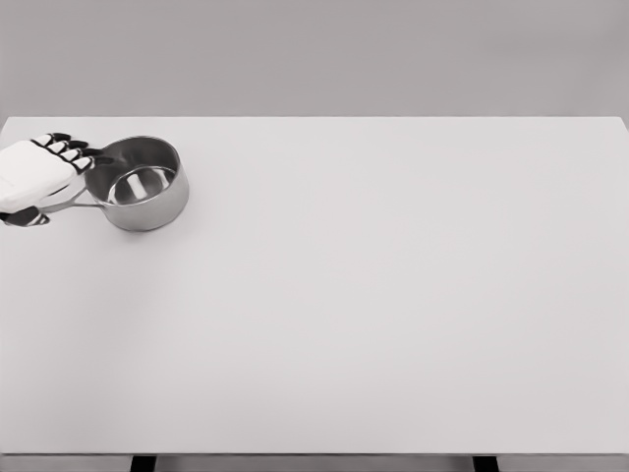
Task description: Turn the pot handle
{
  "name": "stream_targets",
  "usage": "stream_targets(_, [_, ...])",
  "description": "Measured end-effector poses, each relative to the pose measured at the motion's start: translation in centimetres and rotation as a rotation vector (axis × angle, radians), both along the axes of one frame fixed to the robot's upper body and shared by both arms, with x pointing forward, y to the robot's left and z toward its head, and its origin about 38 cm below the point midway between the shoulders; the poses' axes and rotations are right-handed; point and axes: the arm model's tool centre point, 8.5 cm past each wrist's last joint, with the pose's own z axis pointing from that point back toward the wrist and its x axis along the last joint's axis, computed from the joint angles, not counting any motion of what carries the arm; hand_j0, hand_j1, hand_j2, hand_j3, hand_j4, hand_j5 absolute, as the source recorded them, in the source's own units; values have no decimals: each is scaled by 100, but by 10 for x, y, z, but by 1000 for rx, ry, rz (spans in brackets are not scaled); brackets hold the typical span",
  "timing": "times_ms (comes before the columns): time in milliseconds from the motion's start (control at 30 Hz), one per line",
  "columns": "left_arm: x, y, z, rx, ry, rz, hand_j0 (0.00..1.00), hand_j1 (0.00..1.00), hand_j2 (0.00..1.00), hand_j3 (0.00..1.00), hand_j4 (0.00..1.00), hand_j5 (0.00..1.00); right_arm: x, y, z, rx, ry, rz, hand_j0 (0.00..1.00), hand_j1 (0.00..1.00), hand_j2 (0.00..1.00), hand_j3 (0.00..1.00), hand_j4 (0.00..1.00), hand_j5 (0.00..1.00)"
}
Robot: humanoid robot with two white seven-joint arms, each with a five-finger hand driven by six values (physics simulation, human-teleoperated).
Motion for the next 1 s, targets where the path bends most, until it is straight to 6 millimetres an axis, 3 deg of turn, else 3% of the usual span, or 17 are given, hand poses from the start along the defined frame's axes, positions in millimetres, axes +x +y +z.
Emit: stream_targets(1000, [9, 36, -24, -10, 45, 123, 100, 100, 100, 100, 100, 100, 1, 0, 0, 0, -2, 0, 100, 100, 100, 100, 100, 100])
